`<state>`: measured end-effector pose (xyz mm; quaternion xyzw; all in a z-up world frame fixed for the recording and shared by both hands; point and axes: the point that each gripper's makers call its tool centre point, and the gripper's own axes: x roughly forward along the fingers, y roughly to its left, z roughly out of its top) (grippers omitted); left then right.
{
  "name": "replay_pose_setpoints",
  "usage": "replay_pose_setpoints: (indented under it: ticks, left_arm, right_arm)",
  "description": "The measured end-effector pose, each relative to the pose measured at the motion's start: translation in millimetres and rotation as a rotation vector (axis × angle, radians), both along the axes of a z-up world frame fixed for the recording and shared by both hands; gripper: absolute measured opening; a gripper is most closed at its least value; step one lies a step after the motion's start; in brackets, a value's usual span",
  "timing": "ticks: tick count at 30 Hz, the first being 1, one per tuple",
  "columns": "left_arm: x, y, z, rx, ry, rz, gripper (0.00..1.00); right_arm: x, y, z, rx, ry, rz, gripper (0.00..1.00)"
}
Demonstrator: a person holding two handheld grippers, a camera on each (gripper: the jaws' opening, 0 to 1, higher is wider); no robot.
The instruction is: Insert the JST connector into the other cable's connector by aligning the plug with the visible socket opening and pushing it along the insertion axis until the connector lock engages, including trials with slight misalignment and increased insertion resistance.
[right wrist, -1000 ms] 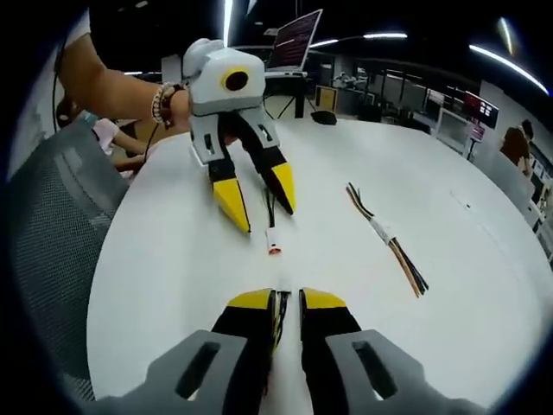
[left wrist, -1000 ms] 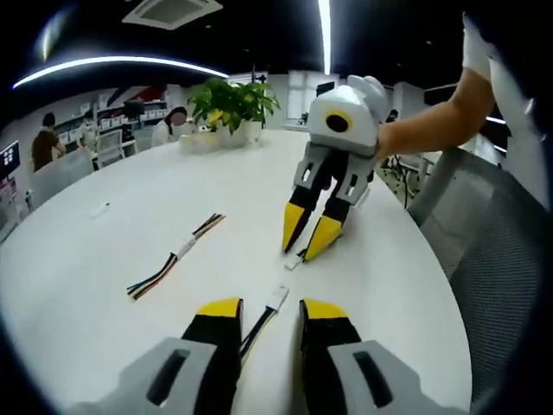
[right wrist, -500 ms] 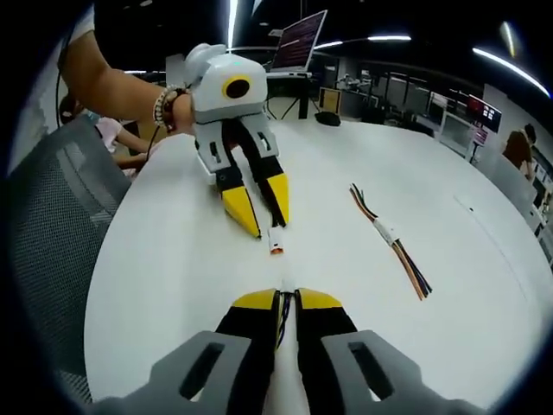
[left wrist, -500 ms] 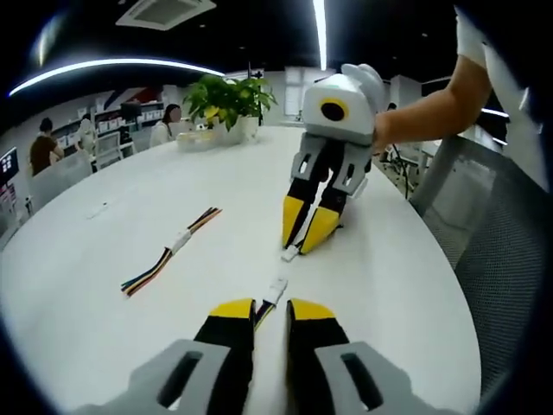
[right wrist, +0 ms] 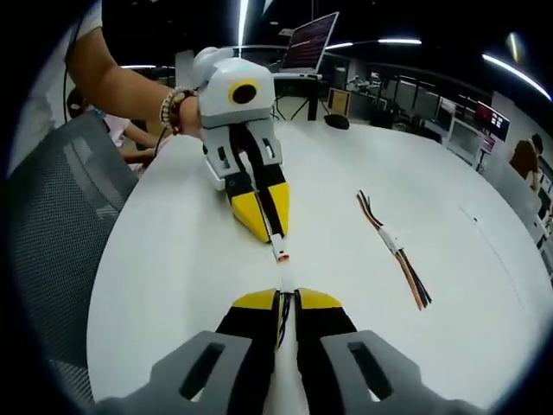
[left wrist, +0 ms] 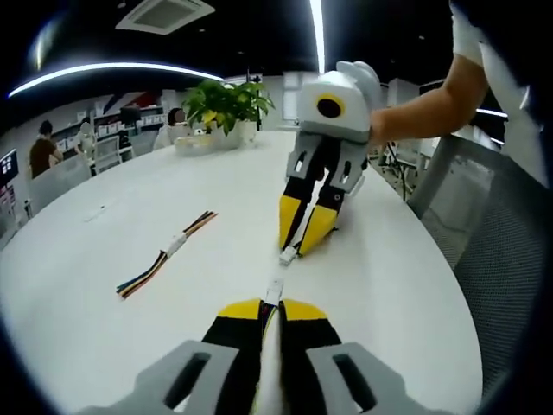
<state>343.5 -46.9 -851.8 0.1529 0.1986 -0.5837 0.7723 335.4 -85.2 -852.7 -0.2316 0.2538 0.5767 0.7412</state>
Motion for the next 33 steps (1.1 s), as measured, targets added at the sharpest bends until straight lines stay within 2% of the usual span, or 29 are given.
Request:
replay_pose_setpoints:
  ticks: [7, 24, 33]
  left_arm:
    - [-5.0, -0.5, 5.4, -0.013, 0.003, -0.016, 0.0]
    - [-8.6, -1.9, 11.8, -0.013, -0.021, -0.03, 0.0]
    - [-15.3, 1.5, 16.8, -0.034, -0.021, -0.085, 0.0]
  right_arm:
    - [0.0, 9.2, 8.4, 0.009, -0.012, 0.038, 0.04]
    - [-9.1, 18.1, 4.1, -0.026, -0.023, 0.11, 0.04]
    - [-16.4, 20.5, 9.2, -0.004, -0.008, 0.153, 0.04]
